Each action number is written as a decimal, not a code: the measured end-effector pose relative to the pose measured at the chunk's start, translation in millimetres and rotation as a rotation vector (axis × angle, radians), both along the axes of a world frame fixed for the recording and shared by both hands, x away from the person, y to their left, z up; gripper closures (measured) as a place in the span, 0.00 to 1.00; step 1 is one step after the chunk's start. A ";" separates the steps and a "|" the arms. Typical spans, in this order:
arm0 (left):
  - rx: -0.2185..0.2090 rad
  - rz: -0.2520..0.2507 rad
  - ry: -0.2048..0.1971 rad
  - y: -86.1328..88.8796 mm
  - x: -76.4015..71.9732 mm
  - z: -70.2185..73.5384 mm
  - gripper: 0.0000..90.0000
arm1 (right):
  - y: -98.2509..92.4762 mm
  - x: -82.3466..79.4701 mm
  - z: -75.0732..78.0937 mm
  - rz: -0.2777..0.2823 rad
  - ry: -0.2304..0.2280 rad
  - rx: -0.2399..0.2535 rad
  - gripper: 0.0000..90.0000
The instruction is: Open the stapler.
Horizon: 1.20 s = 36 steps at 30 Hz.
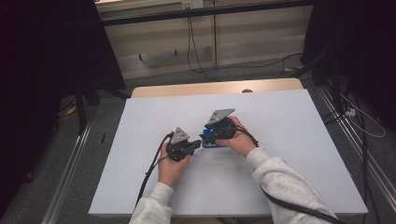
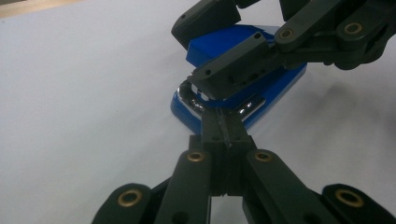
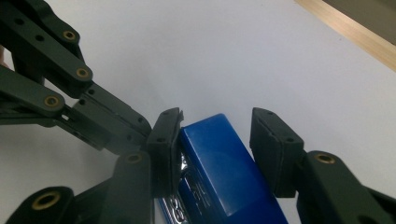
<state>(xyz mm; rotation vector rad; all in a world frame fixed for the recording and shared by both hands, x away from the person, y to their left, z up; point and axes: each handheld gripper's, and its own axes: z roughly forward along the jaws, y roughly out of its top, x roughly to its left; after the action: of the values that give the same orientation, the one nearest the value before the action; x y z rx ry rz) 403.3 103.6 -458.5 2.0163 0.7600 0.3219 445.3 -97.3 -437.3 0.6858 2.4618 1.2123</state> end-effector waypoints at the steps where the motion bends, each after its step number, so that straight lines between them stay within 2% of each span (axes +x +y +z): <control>1: 0.002 0.007 -0.003 -0.8 -0.4 -0.7 1.00 | 0.0 0.2 0.4 0.004 -0.004 -0.001 0.62; 5: -0.007 0.007 -0.011 -4.7 -1.5 -1.0 1.00 | -1.2 0.7 0.2 0.010 -0.002 0.009 0.62; 6: 0.019 0.002 -0.018 -8.3 -1.7 -1.4 1.00 | -1.1 0.7 0.2 0.013 -0.005 0.007 0.62; 8: 0.022 0.008 -0.023 -9.0 -1.5 -1.2 1.00 | -1.0 0.8 0.5 0.012 -0.004 0.006 0.62; 11: 0.006 0.017 -0.019 -10.6 -0.8 -1.5 1.00 | -1.1 0.7 0.9 0.016 -0.005 0.006 0.63; 13: 0.034 0.010 -0.023 -12.2 -0.7 -1.5 1.00 | -1.3 1.1 1.0 0.017 -0.005 0.008 0.63; 18: 0.024 0.024 -0.013 -13.9 0.7 -2.0 1.00 | -3.0 2.0 3.7 0.017 -0.004 0.026 0.64; 20: 0.034 0.023 -0.018 -15.4 0.9 -1.9 1.00 | -2.9 1.3 4.6 0.019 -0.013 0.020 0.64; 27: 0.014 0.031 -0.018 -19.2 2.7 -1.9 1.00 | -5.3 1.5 5.6 0.013 -0.004 0.046 0.64; 28: 0.014 0.032 -0.005 -20.4 3.5 -2.4 1.00 | -5.6 1.1 6.4 0.009 -0.008 0.049 0.65; 31: 0.022 0.032 -0.007 -21.1 4.0 -2.2 1.00 | -6.2 0.7 7.4 0.009 -0.009 0.053 0.65; 36: 0.011 0.031 0.002 -20.6 4.7 -2.6 1.00 | -8.2 -0.3 11.6 0.000 -0.009 0.066 0.66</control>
<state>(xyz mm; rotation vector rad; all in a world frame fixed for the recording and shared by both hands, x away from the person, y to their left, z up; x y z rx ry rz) 408.0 83.0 -461.1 2.0167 0.7926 0.3430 445.0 -105.6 -425.7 0.6966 2.4235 1.2985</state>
